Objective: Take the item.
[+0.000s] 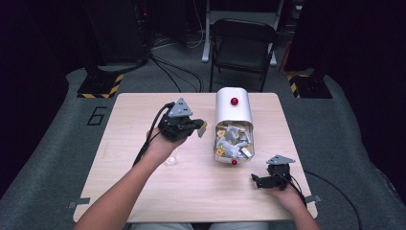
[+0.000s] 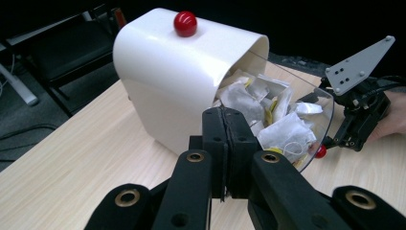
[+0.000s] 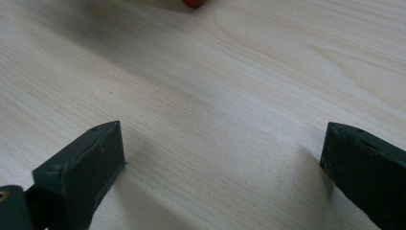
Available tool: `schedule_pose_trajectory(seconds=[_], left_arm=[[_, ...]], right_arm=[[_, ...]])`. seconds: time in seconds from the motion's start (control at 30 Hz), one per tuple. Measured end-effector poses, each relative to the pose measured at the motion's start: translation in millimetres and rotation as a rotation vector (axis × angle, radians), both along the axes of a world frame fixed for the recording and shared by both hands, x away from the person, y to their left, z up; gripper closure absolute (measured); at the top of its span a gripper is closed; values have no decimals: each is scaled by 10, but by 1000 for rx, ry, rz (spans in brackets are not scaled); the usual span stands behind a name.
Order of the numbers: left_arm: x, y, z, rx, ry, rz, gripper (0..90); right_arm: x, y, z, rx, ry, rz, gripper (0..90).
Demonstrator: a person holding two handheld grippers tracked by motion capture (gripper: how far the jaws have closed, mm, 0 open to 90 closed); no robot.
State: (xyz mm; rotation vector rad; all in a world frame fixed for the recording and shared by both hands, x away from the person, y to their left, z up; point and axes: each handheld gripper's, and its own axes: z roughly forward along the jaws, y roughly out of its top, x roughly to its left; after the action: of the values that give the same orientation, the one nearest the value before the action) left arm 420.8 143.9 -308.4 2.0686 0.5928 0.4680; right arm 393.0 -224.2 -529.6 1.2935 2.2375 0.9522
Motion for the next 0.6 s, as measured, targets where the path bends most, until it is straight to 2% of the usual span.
schedule_pose_trajectory(seconds=[0.3, 0.6], left_arm=[[7, 177, -6, -5, 2, 40, 887], [8, 305, -6, -3, 2, 59, 887]], right_arm=[[0, 0, 0, 0, 0, -1, 7], [0, 0, 0, 0, 0, 0, 7]])
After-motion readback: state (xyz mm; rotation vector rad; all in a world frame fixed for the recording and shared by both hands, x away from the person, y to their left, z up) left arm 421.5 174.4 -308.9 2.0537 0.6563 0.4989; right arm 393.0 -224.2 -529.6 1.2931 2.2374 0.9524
